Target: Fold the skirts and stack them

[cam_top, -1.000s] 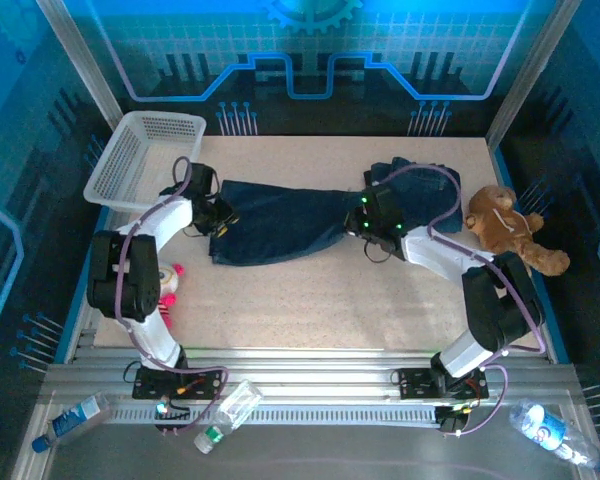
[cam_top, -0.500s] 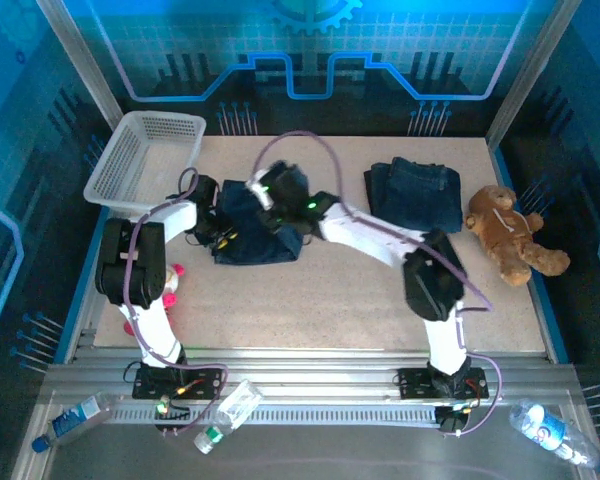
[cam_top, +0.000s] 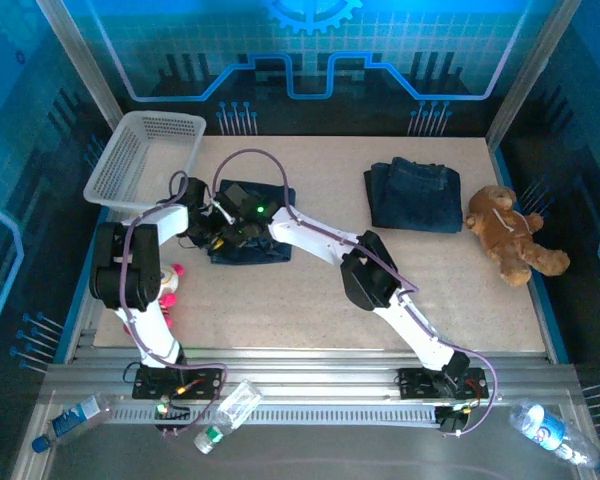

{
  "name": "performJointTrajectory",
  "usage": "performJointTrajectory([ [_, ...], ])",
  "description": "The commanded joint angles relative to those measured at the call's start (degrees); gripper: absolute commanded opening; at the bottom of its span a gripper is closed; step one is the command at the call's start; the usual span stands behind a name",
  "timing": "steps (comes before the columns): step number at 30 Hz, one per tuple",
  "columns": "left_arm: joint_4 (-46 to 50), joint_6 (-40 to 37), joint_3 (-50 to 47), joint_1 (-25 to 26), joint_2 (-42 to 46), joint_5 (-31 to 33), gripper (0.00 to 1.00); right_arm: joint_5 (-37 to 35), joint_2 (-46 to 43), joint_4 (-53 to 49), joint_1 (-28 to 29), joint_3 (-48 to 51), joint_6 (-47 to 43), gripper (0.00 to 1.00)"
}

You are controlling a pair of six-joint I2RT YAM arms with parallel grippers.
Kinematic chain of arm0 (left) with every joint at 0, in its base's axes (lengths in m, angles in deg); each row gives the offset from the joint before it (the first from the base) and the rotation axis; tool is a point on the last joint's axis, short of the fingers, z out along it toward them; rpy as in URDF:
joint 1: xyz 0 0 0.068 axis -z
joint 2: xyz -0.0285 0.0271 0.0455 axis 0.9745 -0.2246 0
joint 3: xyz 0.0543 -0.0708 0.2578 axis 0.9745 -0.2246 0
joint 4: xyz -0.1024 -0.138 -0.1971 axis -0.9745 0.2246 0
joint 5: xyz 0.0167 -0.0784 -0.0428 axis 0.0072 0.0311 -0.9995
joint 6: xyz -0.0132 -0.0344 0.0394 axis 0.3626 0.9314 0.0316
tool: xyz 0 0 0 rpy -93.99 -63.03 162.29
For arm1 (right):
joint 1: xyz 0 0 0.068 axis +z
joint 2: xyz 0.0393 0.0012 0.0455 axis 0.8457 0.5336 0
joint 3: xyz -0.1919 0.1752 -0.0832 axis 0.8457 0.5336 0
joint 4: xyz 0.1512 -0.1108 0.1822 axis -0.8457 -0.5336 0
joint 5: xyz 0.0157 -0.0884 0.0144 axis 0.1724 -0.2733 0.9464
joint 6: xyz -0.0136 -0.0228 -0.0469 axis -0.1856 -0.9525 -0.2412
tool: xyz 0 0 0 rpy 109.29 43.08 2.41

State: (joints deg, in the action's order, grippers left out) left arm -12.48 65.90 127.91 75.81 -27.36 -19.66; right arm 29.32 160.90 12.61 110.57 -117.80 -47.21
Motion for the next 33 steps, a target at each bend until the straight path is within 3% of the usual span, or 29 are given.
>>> performJointTrajectory([
  [1,7.04,-1.45,-0.57,-2.49,6.19,-0.05,0.43,5.88,-2.62,-1.49,-0.48,0.13,2.98,0.11],
  [6,14.51,-3.78,2.21,-6.03,15.07,6.03,0.52,22.86,-13.23,6.44,-1.29,8.78,-2.24,0.44],
  [9,16.66,-4.60,2.58,-7.66,19.90,10.20,0.54,27.51,-18.43,8.95,-2.36,13.48,-4.98,0.55],
  [11,16.98,-4.75,2.70,-7.66,22.10,10.96,0.54,25.64,-19.89,10.08,-3.66,16.43,-4.97,0.56],
  [14,13.10,-3.26,1.34,-6.98,24.01,3.86,0.50,19.08,-17.68,9.21,-6.92,17.15,-2.82,0.50],
  [17,6.82,-0.06,0.07,-3.93,23.08,-4.97,0.45,17.32,-11.65,5.85,-10.13,11.33,-2.15,0.27],
  [20,0.22,3.66,-0.42,0.06,19.59,-10.51,0.40,17.44,-2.11,0.45,-12.09,0.67,-2.74,0.14],
  [23,-3.95,6.44,-0.67,2.50,14.73,-11.27,0.37,18.34,7.57,-5.73,-12.97,-11.58,-2.97,0.06],
  [26,-4.02,7.06,-0.72,2.53,9.24,-7.47,0.34,14.99,13.99,-13.04,-13.16,-21.02,1.89,0.01],
  [29,-1.41,1.61,1.97,4.64,3.40,-1.05,0.36,8.98,10.26,-14.42,-12.81,-13.36,10.24,0.00],
  [33,2.35,-3.54,8.32,7.47,-5.55,0.95,0.34,8.63,-5.86,0.06,-11.34,16.90,22.59,0.00],
])
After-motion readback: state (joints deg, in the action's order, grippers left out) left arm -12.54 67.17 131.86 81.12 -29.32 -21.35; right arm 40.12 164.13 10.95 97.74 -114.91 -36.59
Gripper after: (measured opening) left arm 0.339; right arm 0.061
